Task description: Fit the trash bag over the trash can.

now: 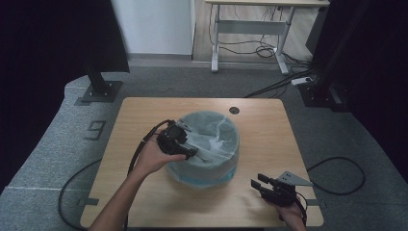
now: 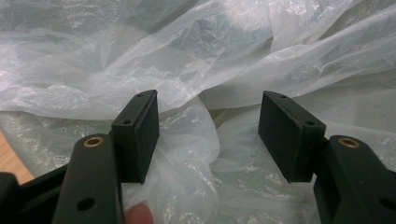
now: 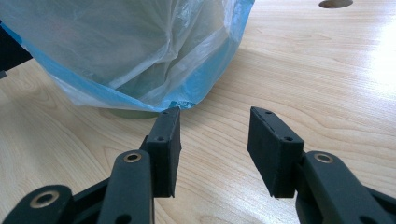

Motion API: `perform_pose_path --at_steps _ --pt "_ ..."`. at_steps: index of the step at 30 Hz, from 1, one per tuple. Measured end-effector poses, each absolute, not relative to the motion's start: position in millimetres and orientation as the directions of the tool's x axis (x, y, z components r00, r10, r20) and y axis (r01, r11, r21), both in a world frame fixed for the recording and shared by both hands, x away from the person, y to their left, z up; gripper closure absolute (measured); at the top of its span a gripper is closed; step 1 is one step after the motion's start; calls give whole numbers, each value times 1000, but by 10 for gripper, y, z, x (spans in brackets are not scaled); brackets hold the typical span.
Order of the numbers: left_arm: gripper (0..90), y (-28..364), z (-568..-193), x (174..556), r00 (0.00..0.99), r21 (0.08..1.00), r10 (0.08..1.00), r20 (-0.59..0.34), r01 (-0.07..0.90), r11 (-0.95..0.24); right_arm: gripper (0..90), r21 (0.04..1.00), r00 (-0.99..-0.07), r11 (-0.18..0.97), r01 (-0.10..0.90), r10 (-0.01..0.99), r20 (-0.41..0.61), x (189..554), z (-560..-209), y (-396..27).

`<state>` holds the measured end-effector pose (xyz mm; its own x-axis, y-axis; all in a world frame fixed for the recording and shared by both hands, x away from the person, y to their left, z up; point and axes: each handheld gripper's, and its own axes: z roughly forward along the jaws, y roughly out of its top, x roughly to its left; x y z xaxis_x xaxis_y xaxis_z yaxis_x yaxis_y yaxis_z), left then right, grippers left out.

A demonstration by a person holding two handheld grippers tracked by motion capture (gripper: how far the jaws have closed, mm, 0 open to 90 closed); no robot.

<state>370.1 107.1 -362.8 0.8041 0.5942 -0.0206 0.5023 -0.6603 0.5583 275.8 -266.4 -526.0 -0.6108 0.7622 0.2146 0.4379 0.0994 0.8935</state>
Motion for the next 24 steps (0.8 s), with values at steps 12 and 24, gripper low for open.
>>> perform_pose_path --at_steps 12,24 --pt "362 1265 -3422 3571 812 719 582 -54 436 -541 531 893 -607 105 438 767 207 2759 -5265 -2669" --pt "343 1436 -3454 3316 804 821 593 -44 367 -437 509 896 -597 110 431 779 192 2756 -5264 -2682"
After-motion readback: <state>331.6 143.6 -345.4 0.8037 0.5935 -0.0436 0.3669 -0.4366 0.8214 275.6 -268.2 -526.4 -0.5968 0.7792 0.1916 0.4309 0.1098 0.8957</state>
